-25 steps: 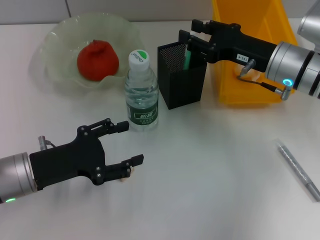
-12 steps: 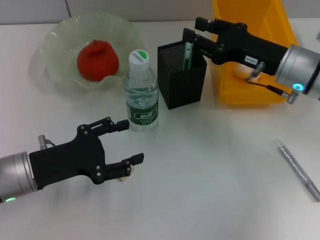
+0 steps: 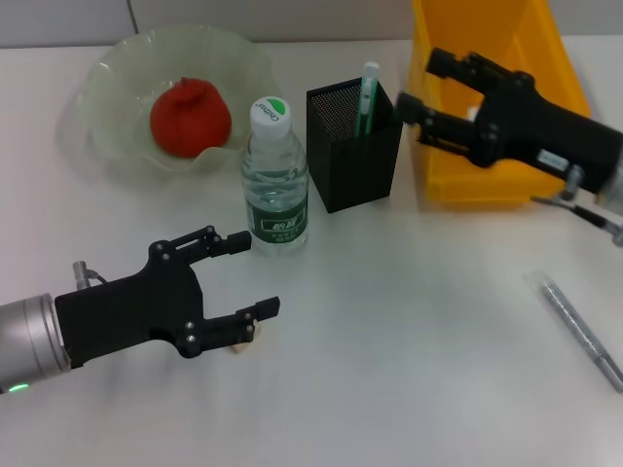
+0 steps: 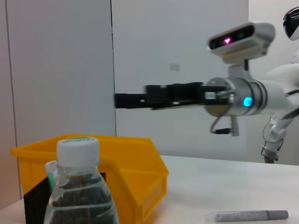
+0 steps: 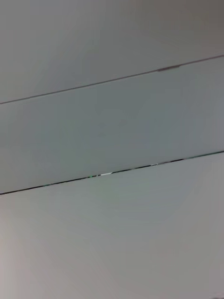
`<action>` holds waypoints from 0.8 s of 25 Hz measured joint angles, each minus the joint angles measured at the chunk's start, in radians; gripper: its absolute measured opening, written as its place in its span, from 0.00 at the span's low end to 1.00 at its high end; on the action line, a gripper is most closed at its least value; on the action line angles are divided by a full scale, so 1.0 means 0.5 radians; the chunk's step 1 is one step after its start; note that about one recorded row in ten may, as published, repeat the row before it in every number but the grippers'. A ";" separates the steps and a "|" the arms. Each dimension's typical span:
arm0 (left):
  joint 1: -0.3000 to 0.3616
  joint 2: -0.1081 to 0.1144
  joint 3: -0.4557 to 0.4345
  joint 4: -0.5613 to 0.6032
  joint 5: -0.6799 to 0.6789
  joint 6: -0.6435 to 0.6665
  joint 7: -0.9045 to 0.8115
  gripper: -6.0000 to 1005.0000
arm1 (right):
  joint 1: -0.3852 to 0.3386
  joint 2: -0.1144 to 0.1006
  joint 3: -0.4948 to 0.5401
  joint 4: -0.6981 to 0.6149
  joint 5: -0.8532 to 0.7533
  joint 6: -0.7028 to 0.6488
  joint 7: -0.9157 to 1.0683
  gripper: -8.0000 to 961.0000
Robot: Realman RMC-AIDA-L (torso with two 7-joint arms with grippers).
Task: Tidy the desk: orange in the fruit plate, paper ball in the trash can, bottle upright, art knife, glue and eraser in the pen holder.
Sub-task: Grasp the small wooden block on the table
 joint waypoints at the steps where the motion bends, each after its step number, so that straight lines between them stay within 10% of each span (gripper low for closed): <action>1: 0.000 0.000 0.000 0.001 0.000 0.003 0.000 0.78 | -0.028 0.000 0.002 -0.005 0.000 -0.029 -0.001 0.83; 20: -0.011 0.001 0.000 0.000 -0.021 0.050 -0.023 0.78 | -0.418 -0.006 0.005 0.123 -0.436 -0.672 -0.334 0.85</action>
